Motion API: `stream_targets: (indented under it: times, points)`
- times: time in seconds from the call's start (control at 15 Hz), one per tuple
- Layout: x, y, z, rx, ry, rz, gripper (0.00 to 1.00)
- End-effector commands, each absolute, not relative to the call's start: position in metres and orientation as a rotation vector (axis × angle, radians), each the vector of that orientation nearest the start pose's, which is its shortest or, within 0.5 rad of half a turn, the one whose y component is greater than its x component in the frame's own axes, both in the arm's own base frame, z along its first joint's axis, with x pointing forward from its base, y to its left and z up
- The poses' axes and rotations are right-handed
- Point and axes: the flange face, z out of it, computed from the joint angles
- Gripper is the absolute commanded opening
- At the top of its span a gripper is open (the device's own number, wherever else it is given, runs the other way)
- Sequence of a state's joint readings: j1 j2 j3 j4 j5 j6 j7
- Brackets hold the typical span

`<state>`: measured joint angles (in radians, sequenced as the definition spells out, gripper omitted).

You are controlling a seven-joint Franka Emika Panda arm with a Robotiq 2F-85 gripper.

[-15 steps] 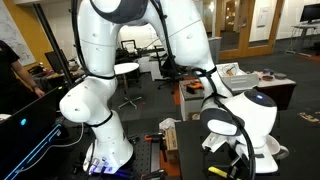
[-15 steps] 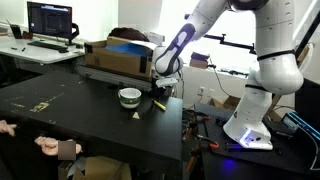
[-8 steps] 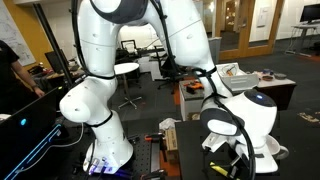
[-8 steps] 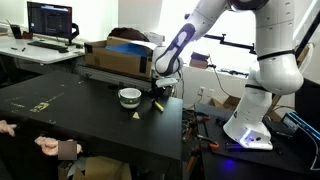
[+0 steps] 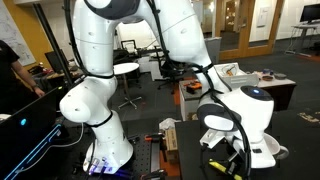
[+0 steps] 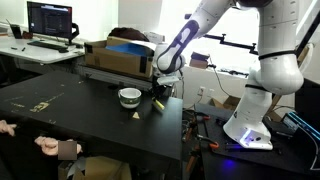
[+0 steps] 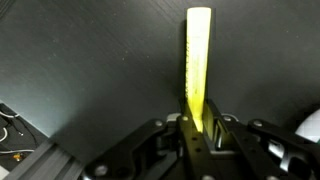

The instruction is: Move the white mug backwards, put the yellow marker inside the mug

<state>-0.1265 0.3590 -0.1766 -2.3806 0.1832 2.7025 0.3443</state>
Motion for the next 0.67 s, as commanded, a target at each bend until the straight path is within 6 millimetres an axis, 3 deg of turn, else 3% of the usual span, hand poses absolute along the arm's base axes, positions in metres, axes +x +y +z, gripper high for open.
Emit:
stream_targets:
  times: [0.0, 0.27, 0.6]
  points:
    - [0.454, -0.157, 0.199, -2.857, 1.256, 0.002, 0.05]
    - [0.447, -0.161, 0.220, -2.850, 1.289, -0.059, 0.05]
    - [0.455, -0.164, 0.256, -2.841, 1.307, -0.202, 0.05]
